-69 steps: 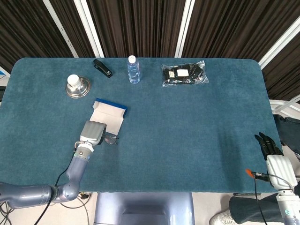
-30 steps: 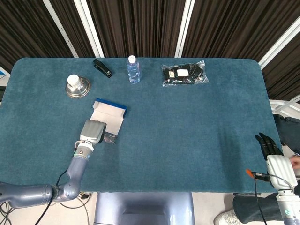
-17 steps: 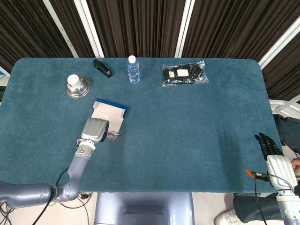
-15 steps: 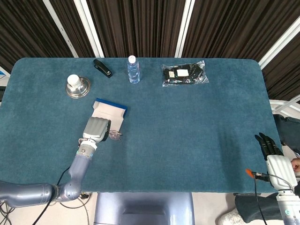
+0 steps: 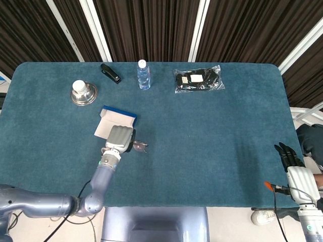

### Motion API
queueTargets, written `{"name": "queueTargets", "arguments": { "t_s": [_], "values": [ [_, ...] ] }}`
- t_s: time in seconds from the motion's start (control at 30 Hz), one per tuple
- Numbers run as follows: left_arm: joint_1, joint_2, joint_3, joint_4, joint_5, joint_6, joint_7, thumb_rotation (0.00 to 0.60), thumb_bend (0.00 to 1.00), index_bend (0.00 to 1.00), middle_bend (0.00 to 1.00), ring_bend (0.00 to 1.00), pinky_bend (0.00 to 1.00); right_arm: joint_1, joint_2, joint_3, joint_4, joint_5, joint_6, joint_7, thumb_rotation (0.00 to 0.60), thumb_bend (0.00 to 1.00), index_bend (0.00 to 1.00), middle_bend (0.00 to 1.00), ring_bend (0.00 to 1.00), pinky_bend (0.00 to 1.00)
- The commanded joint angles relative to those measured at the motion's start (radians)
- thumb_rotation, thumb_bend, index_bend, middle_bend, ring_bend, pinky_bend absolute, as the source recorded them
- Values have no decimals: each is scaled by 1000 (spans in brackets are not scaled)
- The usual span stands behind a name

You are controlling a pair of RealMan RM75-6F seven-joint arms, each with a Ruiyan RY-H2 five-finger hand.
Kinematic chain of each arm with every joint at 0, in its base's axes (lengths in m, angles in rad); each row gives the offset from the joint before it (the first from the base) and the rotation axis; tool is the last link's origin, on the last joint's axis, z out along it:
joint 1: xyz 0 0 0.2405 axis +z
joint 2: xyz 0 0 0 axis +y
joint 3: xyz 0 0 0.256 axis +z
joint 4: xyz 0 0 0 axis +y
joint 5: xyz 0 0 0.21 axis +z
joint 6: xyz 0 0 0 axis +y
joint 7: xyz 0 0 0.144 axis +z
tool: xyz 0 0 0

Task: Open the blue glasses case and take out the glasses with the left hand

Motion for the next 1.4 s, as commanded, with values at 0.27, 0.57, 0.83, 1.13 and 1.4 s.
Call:
{"name": "queueTargets", "arguments": {
  "t_s": [0.27,0.57,0.83,1.13,1.4],
  "values": [
    [-78,-90,-25,89,-81,16,64,600,426,601,1000,1000,1000,-1,0,-1,2,0,-1,4,600,53,0,0,0,225],
    [-101,-137,-24,129,-96,11,67,600,416,574,1000,1000,1000,-1,1,-1,1,2,-2,6,600,52,0,0,0,225],
    [-104,-142,-16,137,-96,11,70,600,273,481,1000,1000,1000,-1,1,-2,1,1,-1,5,600,53,0,0,0,225],
    [-75,-116,3,113,-26,28,19,600,223,421,1000,1000,1000,0,1,0,0,3,-3,2,600,53,0,0,0,225],
    [57,65,109,-58,257,105,-129,600,210,392,977,948,992,0,0,-1,2,1,-1,-2,600,53,0,0,0,225]
  ]
}}
